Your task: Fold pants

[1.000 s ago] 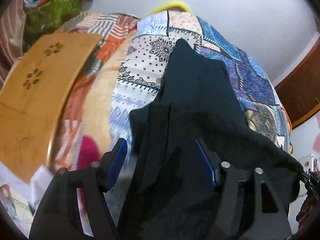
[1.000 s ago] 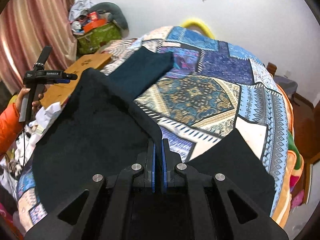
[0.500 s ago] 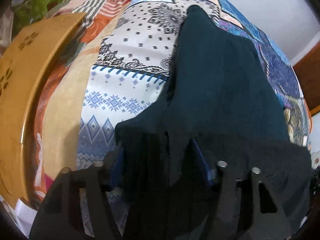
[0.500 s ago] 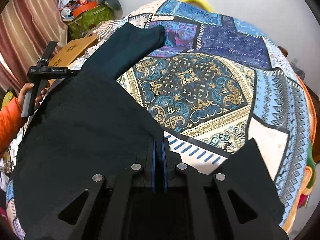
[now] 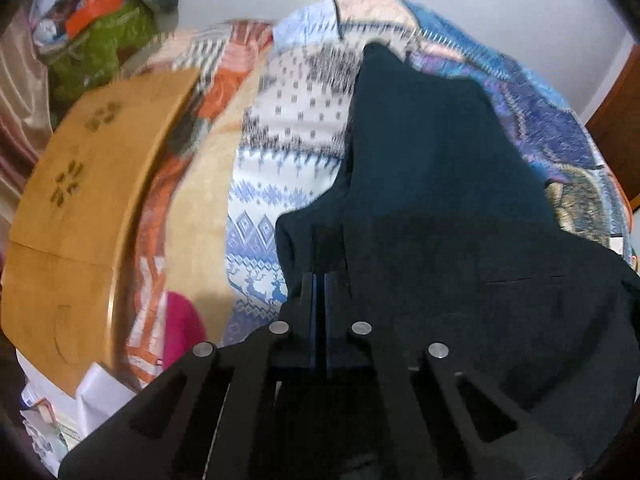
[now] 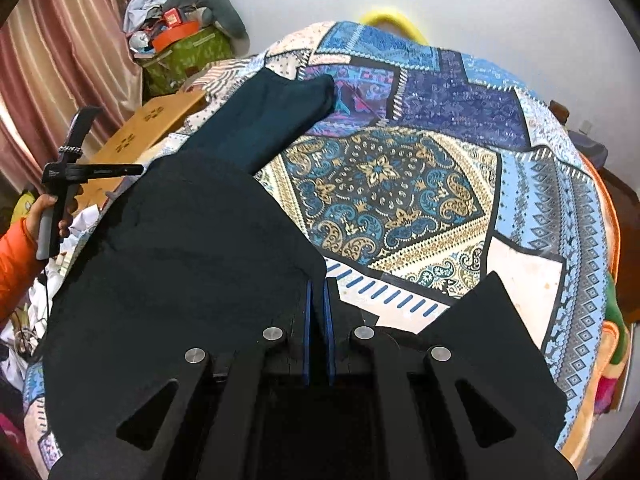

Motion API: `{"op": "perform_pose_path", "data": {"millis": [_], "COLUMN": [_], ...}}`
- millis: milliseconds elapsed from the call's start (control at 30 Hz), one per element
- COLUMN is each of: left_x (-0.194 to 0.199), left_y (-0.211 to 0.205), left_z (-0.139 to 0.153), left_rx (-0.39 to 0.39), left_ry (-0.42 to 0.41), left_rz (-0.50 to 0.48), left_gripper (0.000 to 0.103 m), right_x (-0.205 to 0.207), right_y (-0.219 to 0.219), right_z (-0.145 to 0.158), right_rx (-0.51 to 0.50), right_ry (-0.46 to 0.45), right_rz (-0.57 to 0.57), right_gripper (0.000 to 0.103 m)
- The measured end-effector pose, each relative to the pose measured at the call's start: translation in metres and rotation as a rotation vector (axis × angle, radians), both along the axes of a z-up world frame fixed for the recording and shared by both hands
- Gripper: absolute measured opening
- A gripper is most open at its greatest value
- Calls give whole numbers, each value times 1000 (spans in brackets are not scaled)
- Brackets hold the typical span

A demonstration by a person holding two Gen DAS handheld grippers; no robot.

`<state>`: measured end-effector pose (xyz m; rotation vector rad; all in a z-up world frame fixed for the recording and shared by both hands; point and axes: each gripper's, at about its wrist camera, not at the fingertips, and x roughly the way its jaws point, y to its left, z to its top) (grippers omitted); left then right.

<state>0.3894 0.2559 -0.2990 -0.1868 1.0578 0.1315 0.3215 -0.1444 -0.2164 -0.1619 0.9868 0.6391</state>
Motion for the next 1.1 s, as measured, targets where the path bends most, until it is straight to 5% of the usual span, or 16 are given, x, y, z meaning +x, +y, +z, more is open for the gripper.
{"op": "perform_pose_path", "data": {"millis": [200,233,267,333,600,700,867,1100], "left_x": [0,4,10,18,45,51,53,18], "left_y": [-11,-11,-10,-10,1,3,-12,-15], "left_z": [24,21,16,6,-42,-46,-37,6], "left_rx": [16,9,-6,-26,-143,-145,-44,5], "left_ry": [-43,-27,3,16,77,66,68,-16], "left_rz": [-45,-47,-47,-40,-2,18,15,26], "left_gripper": [3,12,32,51,52,45,10,1], "right_x": [1,2,2,2,12,16,14,0], "right_y": [5,5,5,4,0,1,3,-5], "right_z": [0,-2,-3,-5,-14,-21,-22,5], "right_rx": [5,7,8,9,0,-4,5,31], "right_ry": [1,6,11,17,33,45,46,-10], "right_rz": [-3,-3,-4,-4,-5,-10,-25,-43], "right_gripper": [6,6,6,6,6,7,7,6]}}
